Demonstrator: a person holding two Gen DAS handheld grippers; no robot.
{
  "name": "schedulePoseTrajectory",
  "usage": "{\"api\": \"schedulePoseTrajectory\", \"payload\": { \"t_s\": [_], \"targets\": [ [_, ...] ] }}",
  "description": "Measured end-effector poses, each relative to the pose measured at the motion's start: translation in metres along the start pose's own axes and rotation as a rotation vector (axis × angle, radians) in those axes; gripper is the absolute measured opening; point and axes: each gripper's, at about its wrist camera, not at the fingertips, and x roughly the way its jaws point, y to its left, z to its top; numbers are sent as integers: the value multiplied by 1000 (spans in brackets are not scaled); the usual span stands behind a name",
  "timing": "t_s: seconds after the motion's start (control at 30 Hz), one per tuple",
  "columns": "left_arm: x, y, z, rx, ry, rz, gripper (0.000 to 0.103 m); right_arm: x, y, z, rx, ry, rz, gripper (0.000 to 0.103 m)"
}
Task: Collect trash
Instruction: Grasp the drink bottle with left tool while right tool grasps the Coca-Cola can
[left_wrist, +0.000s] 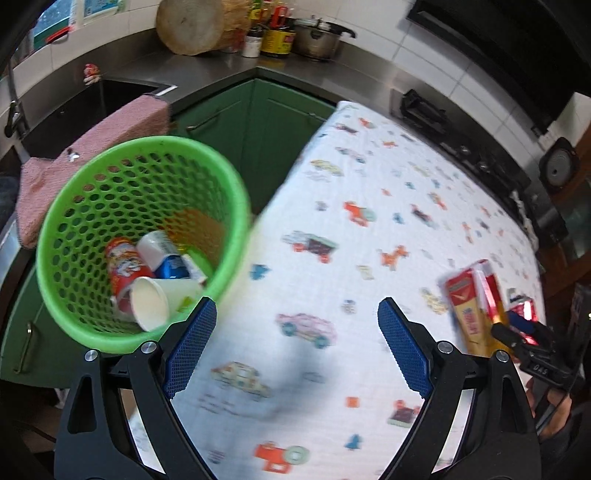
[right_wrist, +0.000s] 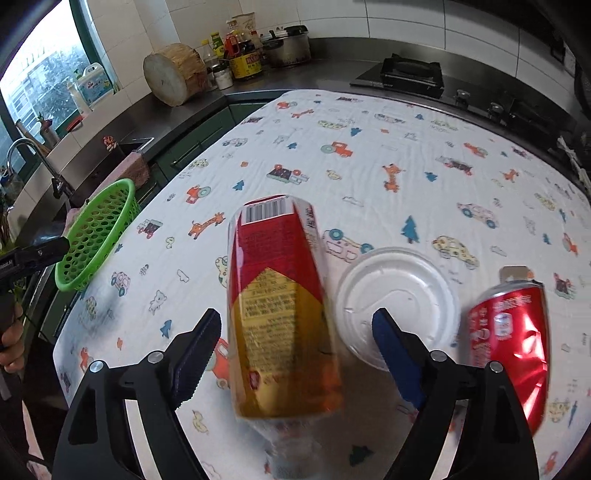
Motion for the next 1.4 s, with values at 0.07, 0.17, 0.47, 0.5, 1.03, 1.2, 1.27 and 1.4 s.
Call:
{"api": "schedulePoseTrajectory", "payload": {
  "t_s": [0.07,0.17,0.47,0.5,1.03,1.2,1.27,1.4],
  "targets": [
    [-2,-15,-1,18,0,-16,88,-11,-7,-3,-1,-10,-14,81],
    [-3,-35,-4,35,2,-49,88,-25,-19,-8,-3,-19,-53,81],
    [11,-118,-16,96,48,-143,88,-67,-72,-17,30,-50,-157,81],
    [12,-125,-18,100,56,-150,88,-68,-77,-18,35,-48,-162,81],
    [78,-206,-31,85,181,-152,88,-35,-123,-37,77,29,-176,76],
    [100,-212,-34,48,230,-149,88,-26,-122,-34,66,42,-174,75],
    [107,-214,-37,39,253,-161,87,-23,-121,-33,56,46,-182,75],
    [116,-219,-42,43,277,-171,83,-17,-121,-32,50,64,-195,67]
  ]
}}
